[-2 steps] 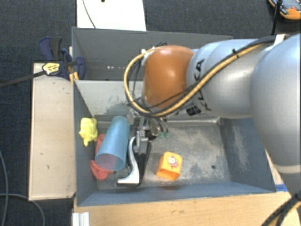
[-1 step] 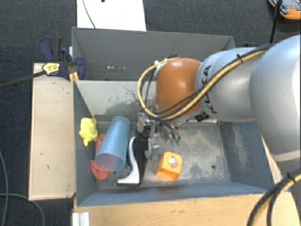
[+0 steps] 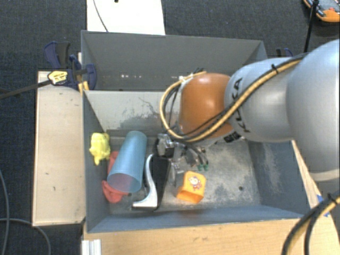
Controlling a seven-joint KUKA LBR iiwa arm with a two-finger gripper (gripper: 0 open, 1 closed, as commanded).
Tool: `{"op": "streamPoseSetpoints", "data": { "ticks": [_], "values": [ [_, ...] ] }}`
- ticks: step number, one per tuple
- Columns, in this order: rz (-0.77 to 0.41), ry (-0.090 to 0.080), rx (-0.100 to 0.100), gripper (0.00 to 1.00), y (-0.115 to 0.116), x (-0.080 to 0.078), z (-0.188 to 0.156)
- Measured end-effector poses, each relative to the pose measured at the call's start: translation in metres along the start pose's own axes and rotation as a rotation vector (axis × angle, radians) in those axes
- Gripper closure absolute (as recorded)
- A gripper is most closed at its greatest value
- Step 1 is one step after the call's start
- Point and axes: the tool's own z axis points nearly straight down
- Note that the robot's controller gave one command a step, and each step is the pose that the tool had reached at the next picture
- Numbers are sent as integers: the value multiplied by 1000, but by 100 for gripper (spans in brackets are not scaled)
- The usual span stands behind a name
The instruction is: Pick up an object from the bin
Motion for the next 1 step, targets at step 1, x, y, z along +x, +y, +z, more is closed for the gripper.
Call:
{"op": "streamPoseSetpoints", "data": {
  "ticks": [1],
  "values": [
    [281,-35,-10,100,-43,2,18]
  ]
}}
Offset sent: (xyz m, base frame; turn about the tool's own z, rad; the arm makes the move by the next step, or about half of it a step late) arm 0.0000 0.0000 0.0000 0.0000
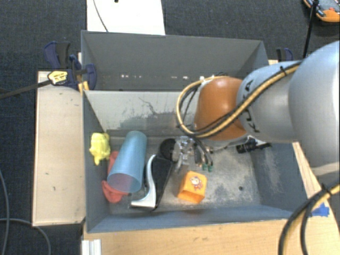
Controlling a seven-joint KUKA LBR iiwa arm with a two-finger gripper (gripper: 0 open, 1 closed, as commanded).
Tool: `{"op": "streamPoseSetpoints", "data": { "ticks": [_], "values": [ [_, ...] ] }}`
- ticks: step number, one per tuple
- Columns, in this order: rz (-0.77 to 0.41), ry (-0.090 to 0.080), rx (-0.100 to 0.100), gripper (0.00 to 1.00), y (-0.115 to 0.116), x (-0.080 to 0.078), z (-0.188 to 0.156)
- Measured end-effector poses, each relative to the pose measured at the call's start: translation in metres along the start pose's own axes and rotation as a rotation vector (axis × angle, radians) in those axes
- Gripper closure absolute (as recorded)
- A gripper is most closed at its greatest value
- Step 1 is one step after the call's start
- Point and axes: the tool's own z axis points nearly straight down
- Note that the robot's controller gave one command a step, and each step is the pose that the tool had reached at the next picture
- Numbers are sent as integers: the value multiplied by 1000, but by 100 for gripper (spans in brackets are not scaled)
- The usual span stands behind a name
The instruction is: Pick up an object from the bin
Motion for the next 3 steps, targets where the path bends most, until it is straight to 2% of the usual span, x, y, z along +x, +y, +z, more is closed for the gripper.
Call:
{"op": "streamPoseSetpoints", "data": {
  "ticks": [1,2,3],
  "values": [
    [1,0,0,100,0,0,0],
    [-4,33,14,100,6,1,-37],
    [-94,30,12,100,-6,-3,-67]
  ]
}}
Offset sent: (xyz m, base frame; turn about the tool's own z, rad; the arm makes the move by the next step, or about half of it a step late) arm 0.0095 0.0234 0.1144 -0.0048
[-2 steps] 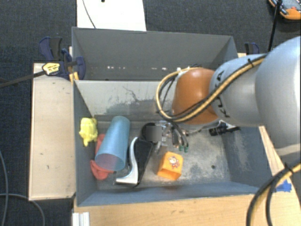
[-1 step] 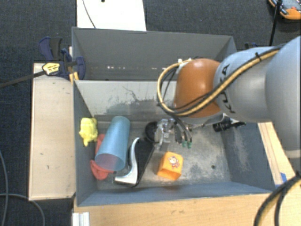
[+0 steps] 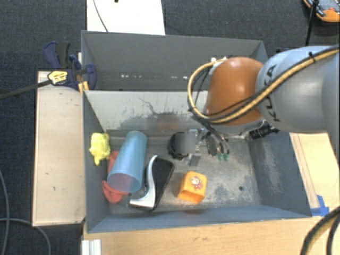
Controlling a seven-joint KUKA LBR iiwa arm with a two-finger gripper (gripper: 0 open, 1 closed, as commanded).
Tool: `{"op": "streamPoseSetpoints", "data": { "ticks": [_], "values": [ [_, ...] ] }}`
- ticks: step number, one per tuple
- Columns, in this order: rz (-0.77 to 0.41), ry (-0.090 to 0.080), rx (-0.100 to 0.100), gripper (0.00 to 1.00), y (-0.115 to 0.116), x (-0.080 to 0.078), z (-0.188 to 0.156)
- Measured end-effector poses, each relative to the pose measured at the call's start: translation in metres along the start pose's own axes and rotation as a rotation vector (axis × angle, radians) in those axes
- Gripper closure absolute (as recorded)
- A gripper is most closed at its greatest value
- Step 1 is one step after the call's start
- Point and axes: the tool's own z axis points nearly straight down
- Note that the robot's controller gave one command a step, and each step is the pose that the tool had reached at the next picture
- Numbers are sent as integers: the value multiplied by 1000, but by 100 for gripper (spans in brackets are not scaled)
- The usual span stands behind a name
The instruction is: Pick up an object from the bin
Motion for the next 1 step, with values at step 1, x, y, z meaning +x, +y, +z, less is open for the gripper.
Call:
{"op": "streamPoseSetpoints", "data": {
  "ticks": [1],
  "values": [
    [27,1,1,100,-10,2,2]
  ]
}}
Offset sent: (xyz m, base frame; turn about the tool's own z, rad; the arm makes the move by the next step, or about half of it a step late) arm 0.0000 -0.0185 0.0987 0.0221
